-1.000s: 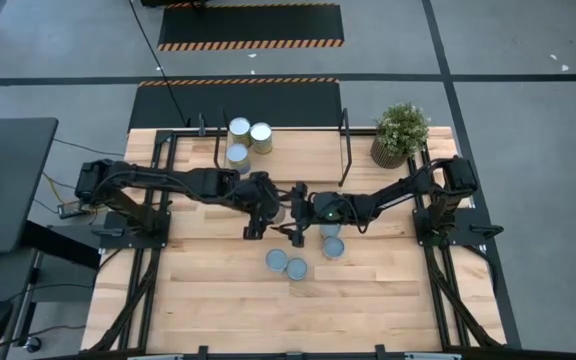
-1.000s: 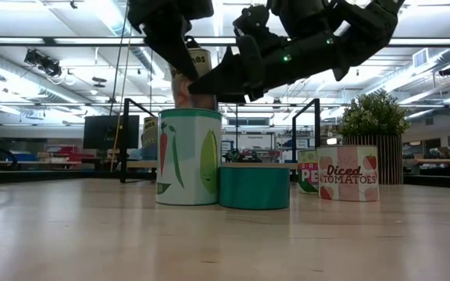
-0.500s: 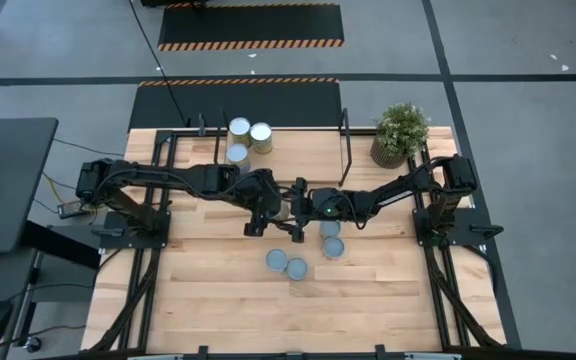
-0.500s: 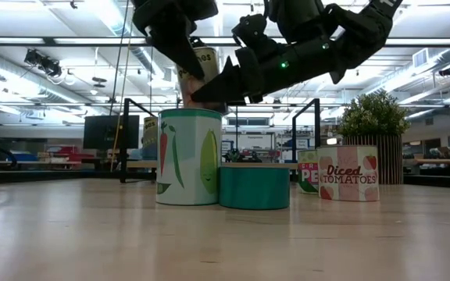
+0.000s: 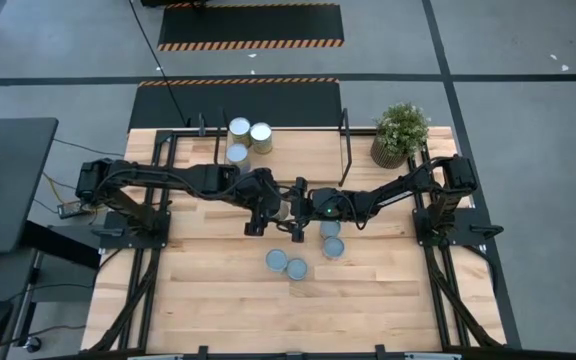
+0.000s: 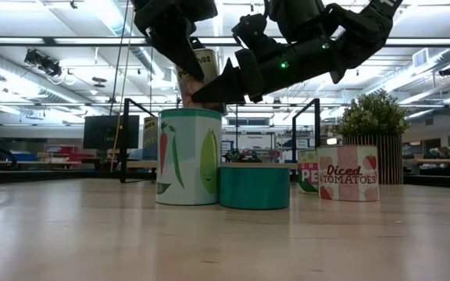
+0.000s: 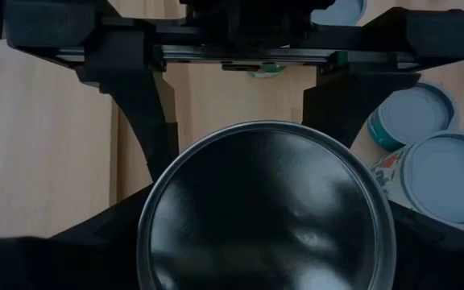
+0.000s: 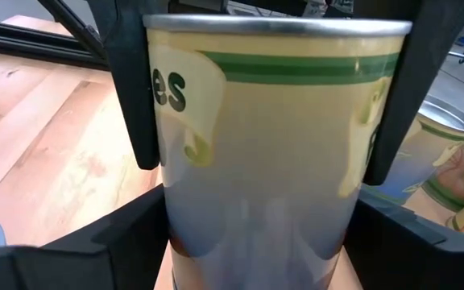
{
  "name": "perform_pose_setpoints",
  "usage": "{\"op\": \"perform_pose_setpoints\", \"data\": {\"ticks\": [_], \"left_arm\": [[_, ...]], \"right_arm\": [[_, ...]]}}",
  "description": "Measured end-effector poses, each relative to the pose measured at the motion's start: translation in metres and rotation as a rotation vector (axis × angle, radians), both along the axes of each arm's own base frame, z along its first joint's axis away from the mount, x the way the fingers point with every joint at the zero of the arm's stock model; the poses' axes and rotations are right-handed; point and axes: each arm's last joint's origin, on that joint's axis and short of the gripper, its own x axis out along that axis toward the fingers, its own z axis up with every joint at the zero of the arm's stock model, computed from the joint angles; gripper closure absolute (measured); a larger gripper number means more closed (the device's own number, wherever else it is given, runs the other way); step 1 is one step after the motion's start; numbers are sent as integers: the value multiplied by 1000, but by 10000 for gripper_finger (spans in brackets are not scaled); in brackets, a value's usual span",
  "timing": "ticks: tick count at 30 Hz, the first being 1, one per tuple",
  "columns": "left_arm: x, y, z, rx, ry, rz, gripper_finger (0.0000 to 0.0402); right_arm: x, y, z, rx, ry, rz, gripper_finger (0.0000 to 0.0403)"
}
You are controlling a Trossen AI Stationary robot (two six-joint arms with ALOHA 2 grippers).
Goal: Pick and place cans onto a shelf
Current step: Put the canned peaches on the shelf
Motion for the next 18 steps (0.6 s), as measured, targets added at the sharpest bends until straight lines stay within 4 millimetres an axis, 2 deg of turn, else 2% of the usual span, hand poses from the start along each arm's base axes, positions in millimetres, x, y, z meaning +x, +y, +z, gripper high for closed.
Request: {"op": "perform_pose_setpoints", "data": {"ticks": [7,14,18], "left_arm": [[-1,1,-1,-5,17,11,83],[-1,2,0,-2,11,47,83],[0,-3,3,11,-24,34,83]], "right_arm": [[-1,0,0,3,24,3,78],[-12,2,15,16,82,35,79],[-13,3,17,11,88,41,78]]}}
